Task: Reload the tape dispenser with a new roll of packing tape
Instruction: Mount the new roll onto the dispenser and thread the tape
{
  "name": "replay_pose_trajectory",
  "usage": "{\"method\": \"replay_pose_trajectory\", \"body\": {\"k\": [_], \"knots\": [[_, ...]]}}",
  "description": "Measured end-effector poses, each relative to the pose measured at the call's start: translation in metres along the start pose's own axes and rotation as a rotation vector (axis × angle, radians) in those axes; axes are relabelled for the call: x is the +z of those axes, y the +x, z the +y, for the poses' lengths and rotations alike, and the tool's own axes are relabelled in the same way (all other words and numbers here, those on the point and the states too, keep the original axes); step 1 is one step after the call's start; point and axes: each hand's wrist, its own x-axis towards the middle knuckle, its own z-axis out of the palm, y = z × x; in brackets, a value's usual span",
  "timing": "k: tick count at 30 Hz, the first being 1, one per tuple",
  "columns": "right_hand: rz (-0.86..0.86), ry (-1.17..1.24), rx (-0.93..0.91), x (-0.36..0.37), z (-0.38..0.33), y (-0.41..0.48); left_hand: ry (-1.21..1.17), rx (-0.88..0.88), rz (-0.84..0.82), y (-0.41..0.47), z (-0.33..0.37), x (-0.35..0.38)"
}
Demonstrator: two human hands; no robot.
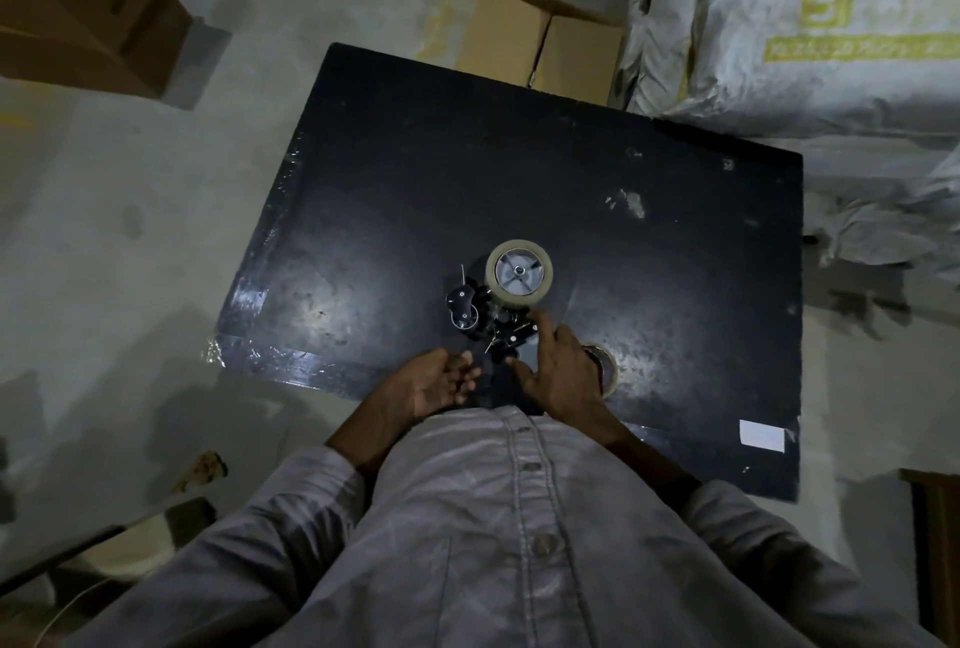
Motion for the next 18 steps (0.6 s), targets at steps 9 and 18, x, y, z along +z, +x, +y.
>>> {"method": "replay_pose_trajectory", "body": {"k": [9, 18], "knots": [[-0.027, -0.179, 0.009, -0.008, 0.000, 0.005, -0.087, -0.059, -0.002, -0.006, -0.002, -0.019], [-0.129, -0.268, 0.033, -0.015, -0.005, 0.015, -0.055, -0.084, 0.045, -0.018, -0.006, -0.027]]}}
